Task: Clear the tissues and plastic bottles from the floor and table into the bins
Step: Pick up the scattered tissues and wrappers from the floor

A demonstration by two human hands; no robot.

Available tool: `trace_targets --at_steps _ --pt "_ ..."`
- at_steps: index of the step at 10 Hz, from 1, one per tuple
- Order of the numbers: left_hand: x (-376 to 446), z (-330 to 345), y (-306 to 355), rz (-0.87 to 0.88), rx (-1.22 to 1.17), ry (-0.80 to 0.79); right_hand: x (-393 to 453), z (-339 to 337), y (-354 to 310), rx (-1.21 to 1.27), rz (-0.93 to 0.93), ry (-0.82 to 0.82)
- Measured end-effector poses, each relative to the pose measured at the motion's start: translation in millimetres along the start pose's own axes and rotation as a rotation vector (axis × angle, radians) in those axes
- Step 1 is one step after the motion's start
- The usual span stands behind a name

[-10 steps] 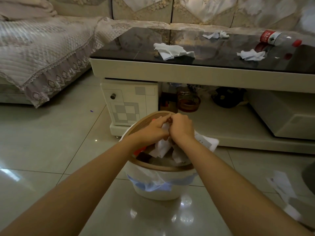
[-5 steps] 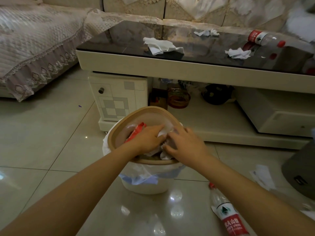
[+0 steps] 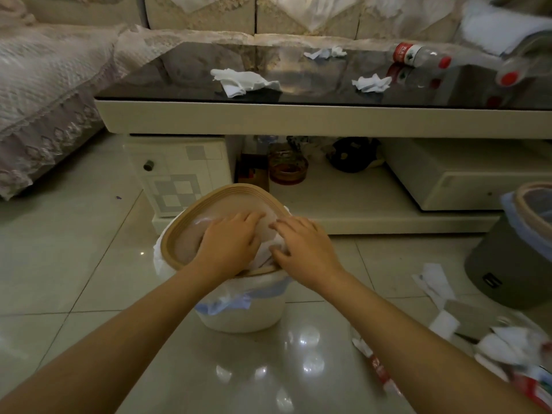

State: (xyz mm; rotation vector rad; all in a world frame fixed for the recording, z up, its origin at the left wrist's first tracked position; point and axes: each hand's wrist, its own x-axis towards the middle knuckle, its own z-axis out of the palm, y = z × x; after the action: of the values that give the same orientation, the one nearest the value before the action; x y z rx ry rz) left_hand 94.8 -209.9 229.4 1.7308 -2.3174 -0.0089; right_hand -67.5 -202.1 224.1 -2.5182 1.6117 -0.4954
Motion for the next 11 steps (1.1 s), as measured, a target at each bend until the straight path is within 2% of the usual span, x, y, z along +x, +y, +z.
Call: trace_targets --at_steps 1,2,3,6,8,11 --pt "-5 -9 41 0.048 -0.07 -0.017 -33 -16 23 -0.024 0.12 0.06" --pt "-9 -2 71 0.201 -0.073 0.023 -71 -30 44 -0.072 0.222 0.059" --pt "-11 12 112 0.339 -0.06 -0.005 -115 -39 68 -0.13 0.303 0.053" --pt "-10 89 216 0.487 0.072 -0.229 -260 -61 134 -0.241 0.603 -0.059" --pt "-23 142 293 0.623 0.082 -0.316 -334 -56 166 -0.321 0.783 -0.055" --pt "-33 217 351 0.759 0.097 -0.376 -389 -12 203 -0.317 0.929 -0.115"
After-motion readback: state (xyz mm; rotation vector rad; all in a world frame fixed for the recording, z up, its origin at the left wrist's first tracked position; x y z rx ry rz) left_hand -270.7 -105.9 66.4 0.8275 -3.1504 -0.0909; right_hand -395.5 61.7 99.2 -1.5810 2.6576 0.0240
